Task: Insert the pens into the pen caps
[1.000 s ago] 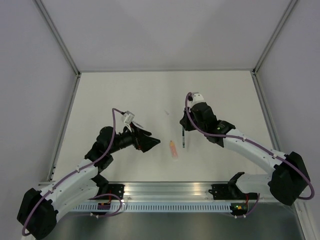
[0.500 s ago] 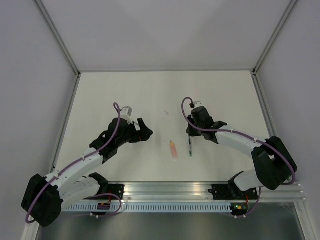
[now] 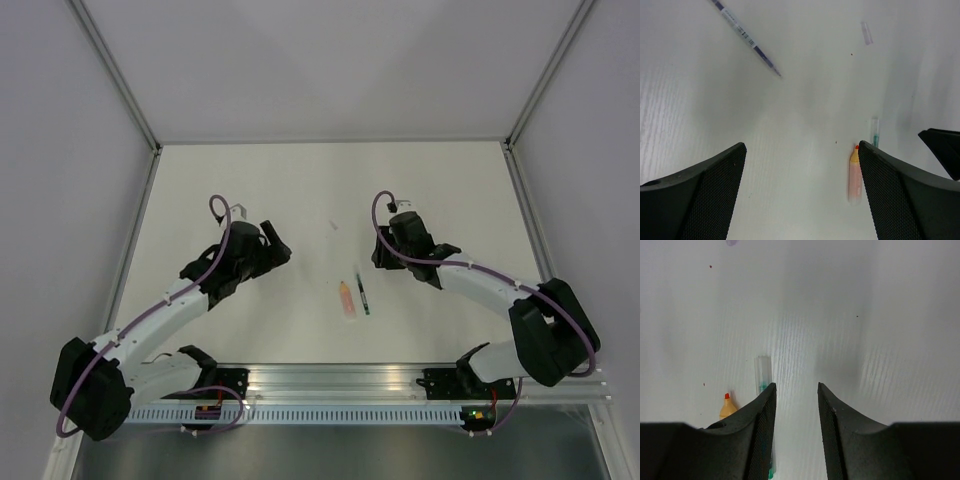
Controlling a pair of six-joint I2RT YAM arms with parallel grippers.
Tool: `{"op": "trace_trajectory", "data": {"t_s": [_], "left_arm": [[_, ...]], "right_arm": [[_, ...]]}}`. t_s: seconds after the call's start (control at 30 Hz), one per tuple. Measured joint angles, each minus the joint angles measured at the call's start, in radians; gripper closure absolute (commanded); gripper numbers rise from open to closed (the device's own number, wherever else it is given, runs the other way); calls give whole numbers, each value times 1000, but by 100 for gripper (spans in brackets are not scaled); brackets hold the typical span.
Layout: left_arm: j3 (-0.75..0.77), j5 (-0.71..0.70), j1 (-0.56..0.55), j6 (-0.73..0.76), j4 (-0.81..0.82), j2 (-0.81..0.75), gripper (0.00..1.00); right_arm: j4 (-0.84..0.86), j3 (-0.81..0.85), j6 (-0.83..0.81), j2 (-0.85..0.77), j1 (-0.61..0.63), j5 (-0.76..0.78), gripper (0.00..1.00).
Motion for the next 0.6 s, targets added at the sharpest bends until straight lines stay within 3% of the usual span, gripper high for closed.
{"op": "trace_trajectory", "data": {"t_s": [0.17,0.27,0.37,0.5,0.6], "left_arm": [[57,-31,82,-25,-100,26,5],[130,-26,216,-4,-161,97,5],[186,11,397,60,-214,171,11],[187,26,620,108,-307,212,14],[159,6,697,98,-374,196,15]], "right_arm": [[32,-63,11,-124,0,-23,54],[72,-107,18,-204,0,-53,54],[95,-136,25,-271,0,-83,54],[118,-141,33,-312,0,-116,54],[126,-141,36,-324,0,-137,53]]}}
